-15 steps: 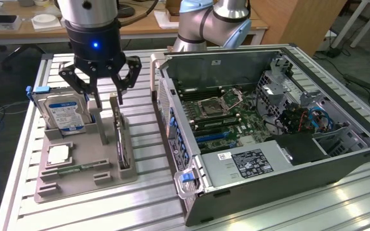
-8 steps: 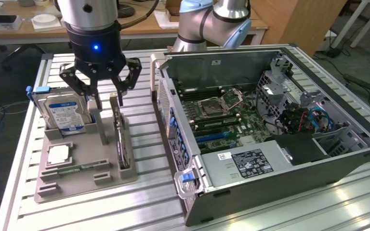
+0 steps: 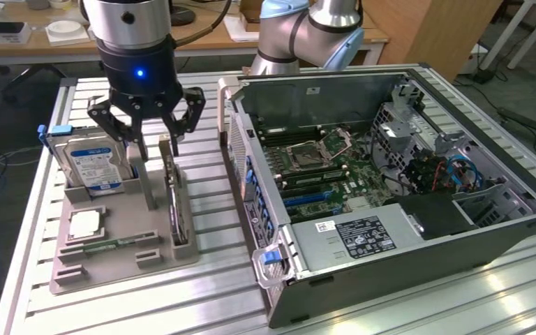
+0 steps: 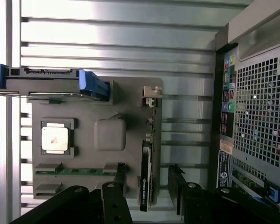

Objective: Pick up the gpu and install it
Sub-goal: 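Pick up the gpu and move the gpu toward the slot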

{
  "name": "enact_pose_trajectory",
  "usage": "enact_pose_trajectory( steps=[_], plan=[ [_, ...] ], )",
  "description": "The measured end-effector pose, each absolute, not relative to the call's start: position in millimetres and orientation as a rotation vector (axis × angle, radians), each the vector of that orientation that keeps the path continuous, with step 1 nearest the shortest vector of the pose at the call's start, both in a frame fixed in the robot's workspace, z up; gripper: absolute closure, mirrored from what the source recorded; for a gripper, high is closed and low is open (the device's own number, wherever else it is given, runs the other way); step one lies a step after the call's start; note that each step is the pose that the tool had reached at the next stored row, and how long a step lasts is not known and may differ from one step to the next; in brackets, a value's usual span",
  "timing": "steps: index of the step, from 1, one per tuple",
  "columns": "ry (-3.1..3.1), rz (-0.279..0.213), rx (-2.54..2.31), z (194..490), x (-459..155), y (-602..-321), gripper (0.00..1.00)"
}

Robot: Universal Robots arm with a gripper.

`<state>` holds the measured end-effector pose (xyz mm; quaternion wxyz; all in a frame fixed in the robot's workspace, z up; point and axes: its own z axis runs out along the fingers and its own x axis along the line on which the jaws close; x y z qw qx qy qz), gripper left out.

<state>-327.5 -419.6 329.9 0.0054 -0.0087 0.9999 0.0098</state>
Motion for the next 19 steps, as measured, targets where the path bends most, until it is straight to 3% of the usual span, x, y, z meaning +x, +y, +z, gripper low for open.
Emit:
enact_pose_trajectory(
  steps=[19],
  plan=[
    [3.131,0.031,-0.027,320.9,-327.4,-419.8,0.51]
  ],
)
